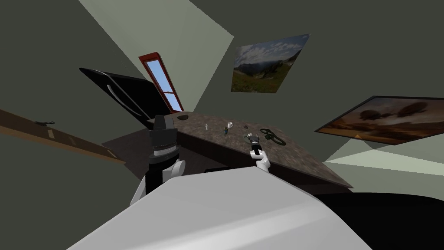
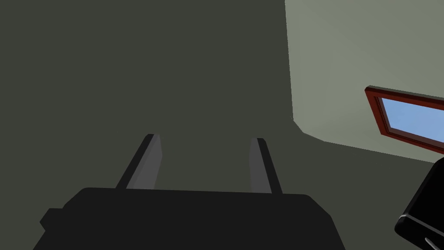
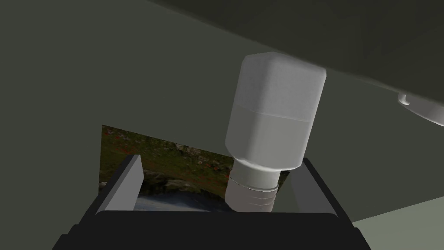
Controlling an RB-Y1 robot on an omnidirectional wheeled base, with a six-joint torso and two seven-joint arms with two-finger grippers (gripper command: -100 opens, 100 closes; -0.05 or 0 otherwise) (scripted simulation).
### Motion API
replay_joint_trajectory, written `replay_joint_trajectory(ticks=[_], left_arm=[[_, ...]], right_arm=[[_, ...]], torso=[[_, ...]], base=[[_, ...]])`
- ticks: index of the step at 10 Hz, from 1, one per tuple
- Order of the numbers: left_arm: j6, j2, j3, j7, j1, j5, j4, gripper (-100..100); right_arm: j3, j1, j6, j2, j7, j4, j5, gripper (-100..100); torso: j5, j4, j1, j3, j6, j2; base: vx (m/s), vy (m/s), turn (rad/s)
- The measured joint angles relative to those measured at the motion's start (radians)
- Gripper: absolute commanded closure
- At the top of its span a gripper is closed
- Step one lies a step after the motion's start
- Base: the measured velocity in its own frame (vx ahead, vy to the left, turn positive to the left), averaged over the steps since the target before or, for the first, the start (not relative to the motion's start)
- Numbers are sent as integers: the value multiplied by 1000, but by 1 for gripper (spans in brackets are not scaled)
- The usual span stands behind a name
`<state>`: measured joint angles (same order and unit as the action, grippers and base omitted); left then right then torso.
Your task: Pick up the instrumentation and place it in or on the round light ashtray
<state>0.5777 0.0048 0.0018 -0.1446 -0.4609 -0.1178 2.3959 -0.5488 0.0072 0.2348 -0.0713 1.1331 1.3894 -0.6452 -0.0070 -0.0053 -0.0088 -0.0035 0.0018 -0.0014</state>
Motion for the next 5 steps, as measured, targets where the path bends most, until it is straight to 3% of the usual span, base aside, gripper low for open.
replay_joint_trajectory(ticks=[1, 5], left_arm=[[0, 0, 0, 0, 0, 0, 0, 0], [0, 0, 0, 0, 0, 0, 0, 0]], right_arm=[[0, 0, 0, 0, 0, 0, 0, -100], [-54, -92, -78, 8, 18, 0, -42, -100]], torso=[[0, 0, 0, 0, 0, 0], [-1, 2, -4, 5, 0, 9]], base=[[-99, -28, 288], [-134, -55, 184]])
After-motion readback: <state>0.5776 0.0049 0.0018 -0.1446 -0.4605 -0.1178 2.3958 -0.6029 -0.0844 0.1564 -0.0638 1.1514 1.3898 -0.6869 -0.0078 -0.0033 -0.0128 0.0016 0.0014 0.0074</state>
